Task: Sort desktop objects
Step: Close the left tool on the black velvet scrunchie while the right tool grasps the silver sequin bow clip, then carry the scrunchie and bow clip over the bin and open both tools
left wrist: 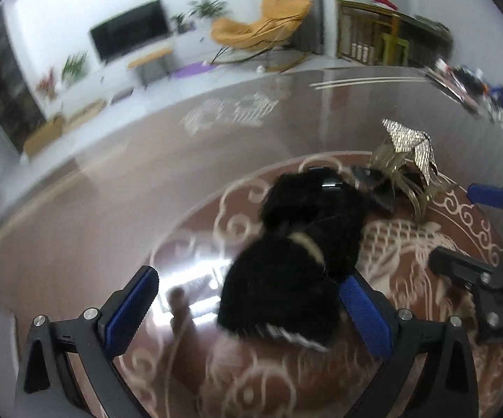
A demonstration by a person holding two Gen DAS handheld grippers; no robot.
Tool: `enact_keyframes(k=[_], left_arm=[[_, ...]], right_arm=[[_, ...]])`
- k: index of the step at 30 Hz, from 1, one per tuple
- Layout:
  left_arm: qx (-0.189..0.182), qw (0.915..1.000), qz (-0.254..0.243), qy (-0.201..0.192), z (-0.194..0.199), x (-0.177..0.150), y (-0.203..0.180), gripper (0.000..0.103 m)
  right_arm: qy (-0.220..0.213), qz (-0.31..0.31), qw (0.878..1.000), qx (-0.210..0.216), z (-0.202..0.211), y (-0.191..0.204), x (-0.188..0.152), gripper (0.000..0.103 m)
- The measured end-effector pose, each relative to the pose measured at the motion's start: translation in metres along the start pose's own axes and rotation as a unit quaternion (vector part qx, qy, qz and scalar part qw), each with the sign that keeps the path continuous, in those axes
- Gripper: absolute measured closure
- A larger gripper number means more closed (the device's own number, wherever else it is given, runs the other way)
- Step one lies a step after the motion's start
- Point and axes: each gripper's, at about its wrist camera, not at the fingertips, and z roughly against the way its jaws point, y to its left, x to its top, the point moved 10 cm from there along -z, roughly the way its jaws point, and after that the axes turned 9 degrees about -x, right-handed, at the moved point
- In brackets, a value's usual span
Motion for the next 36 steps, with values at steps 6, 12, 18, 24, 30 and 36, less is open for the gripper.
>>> enact_keyframes(k=[6, 12, 18, 24, 30, 36], left_arm=[[-0.030, 0.9995, -0.002, -0.012, -0.003, 0.017, -0.005, 0.067], [-0.020, 0.9971, 0.070, -0.024, 0.031, -0.037, 0.000, 0.067], [0.000, 0.9951, 0.097, -0.019, 0.080, -0.106, 0.016, 0.067], [-0.018, 0.9885, 0.145, -0.038, 0.135, -0.161, 0.012, 0.067], [-0.034, 0.9789, 0.177, -0.096, 0.227, -0.166, 0.016, 0.067], [0.008, 0.9658, 0.207, -0.155, 0.338, -0.181, 0.078, 0.067]], right_arm=[[-0.014, -0.039, 0.998, 0.050, 0.009, -0.005, 0.003, 0.000], [-0.017, -0.027, 0.994, 0.101, 0.008, 0.027, 0.016, 0.001], [-0.008, -0.082, 0.990, 0.112, -0.008, 0.025, 0.043, 0.064], [-0.032, 0.006, 0.992, 0.122, 0.052, 0.042, 0.003, 0.064], [-0.045, 0.055, 0.984, 0.166, 0.140, 0.085, -0.055, 0.064], [-0.101, 0.085, 0.963, 0.234, 0.243, 0.178, -0.039, 0.064]])
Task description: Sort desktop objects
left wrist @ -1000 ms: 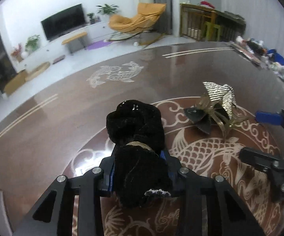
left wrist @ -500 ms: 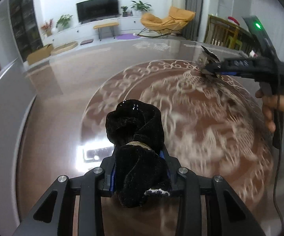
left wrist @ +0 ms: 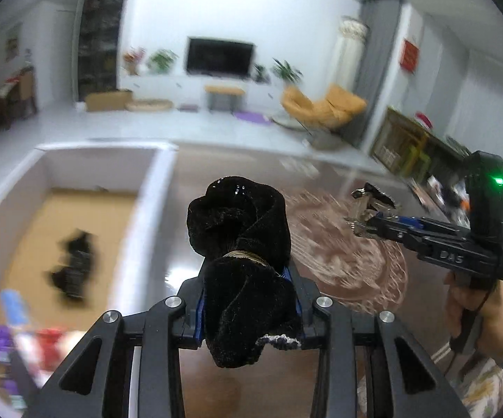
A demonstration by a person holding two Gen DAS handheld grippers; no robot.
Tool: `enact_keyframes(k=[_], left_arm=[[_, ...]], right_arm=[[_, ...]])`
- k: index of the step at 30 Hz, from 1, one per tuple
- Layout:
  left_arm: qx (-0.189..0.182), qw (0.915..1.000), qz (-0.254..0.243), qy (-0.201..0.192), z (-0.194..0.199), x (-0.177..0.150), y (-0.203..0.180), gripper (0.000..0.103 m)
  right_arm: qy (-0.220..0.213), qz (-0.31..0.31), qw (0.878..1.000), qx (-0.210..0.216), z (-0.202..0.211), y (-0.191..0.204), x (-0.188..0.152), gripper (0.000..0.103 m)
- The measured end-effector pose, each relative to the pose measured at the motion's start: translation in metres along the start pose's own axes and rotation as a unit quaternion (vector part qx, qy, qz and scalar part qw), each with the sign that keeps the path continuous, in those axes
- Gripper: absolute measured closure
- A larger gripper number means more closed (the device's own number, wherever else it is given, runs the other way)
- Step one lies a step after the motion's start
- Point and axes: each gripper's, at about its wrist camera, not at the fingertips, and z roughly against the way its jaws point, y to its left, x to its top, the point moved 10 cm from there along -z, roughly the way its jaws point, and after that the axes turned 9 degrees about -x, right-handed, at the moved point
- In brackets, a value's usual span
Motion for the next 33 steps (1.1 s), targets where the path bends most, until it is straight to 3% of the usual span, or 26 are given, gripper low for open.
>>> enact_keyframes(k=[3, 6, 10, 12, 13, 14, 15, 17, 20, 23, 27, 33], left_arm=[[0.063, 0.9979, 0.003, -0.013, 0.046, 0.005, 0.053, 0.067], [0.125, 0.9915, 0.035, 0.008, 0.073, -0.014, 0.119, 0.067], [0.183, 0.9790, 0.073, 0.051, 0.080, -0.054, 0.183, 0.065], [0.213, 0.9687, 0.099, 0.079, 0.081, -0.076, 0.208, 0.059], [0.230, 0.9624, 0.112, 0.091, 0.083, -0.085, 0.218, 0.045], [0.240, 0.9589, 0.119, 0.094, 0.085, -0.090, 0.224, 0.023], [0.249, 0.9567, 0.122, 0.089, 0.089, -0.095, 0.225, 0.014], [0.272, 0.9531, 0.118, 0.062, 0.104, -0.094, 0.226, 0.001], [0.293, 0.9478, 0.121, 0.034, 0.124, -0.094, 0.223, 0.000], [0.270, 0.9487, 0.162, 0.030, 0.123, -0.095, 0.224, 0.000], [0.319, 0.9321, 0.169, 0.025, 0.137, -0.098, 0.221, 0.000], [0.373, 0.9140, 0.159, 0.017, 0.157, -0.092, 0.221, 0.000]], right_arm=[[-0.021, 0.026, 0.998, 0.054, 0.009, 0.086, 0.031, 0.064], [-0.016, 0.066, 0.993, 0.095, -0.003, 0.173, 0.036, 0.064], [0.033, 0.114, 0.984, 0.129, -0.042, 0.269, 0.009, 0.064], [0.087, 0.141, 0.977, 0.136, -0.068, 0.305, -0.017, 0.059], [0.114, 0.152, 0.973, 0.134, -0.080, 0.317, -0.029, 0.052], [0.133, 0.162, 0.969, 0.128, -0.090, 0.326, -0.040, 0.034], [0.135, 0.167, 0.969, 0.122, -0.093, 0.329, -0.043, 0.025], [0.118, 0.182, 0.970, 0.107, -0.090, 0.334, -0.042, 0.021], [0.085, 0.217, 0.970, 0.062, -0.080, 0.328, -0.031, 0.006], [0.049, 0.252, 0.966, 0.027, -0.064, 0.326, -0.026, 0.003], [0.026, 0.273, 0.962, 0.004, -0.054, 0.326, -0.021, 0.001], [0.019, 0.293, 0.956, 0.001, -0.057, 0.322, -0.017, 0.001]])
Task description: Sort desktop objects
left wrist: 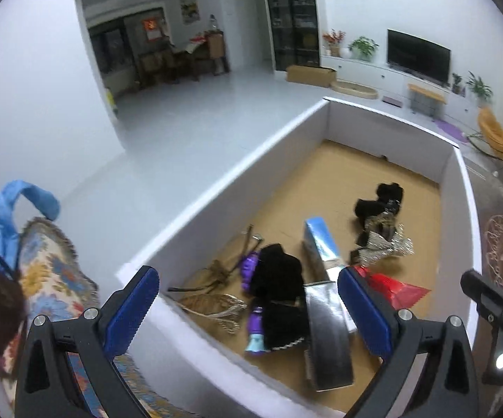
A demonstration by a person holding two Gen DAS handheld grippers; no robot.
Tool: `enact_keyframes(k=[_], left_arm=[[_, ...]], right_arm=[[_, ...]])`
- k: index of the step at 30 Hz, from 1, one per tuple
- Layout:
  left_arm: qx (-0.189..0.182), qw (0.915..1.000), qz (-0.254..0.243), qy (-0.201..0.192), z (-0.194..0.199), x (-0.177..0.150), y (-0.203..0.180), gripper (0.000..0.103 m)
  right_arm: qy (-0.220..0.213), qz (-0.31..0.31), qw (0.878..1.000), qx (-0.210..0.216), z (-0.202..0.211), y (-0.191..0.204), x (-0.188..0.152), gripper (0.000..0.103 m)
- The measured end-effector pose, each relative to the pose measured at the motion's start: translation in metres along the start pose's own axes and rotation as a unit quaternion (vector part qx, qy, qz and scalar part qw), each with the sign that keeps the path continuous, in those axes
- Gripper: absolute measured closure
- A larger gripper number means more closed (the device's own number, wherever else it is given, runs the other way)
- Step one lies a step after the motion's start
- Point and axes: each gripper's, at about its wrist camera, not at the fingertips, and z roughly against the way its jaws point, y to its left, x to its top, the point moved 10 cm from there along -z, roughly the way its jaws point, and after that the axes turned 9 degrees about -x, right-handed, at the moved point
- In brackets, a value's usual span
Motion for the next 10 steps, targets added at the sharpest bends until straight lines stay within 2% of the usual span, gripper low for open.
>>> enact_keyframes(k=[5, 7, 10], left_arm=[[-0.024, 0.9984, 0.051, -0.001, 0.005, -0.001, 0.011, 0.000], [-0.014, 0.9970, 0.076, -0.010, 0.009, -0.005, 0.020, 0.000], [-0.017, 0.9973, 0.069, -0.017, 0.015, -0.007, 0.017, 0.000]], right_arm=[[-0.006, -0.003, 1.000, 0.006, 0.001, 0.003, 0.001, 0.001], [-0.006, -0.003, 1.000, 0.007, 0.001, 0.003, 0.001, 0.001], [-0.007, -0.003, 1.000, 0.007, 0.001, 0.003, 0.001, 0.001]])
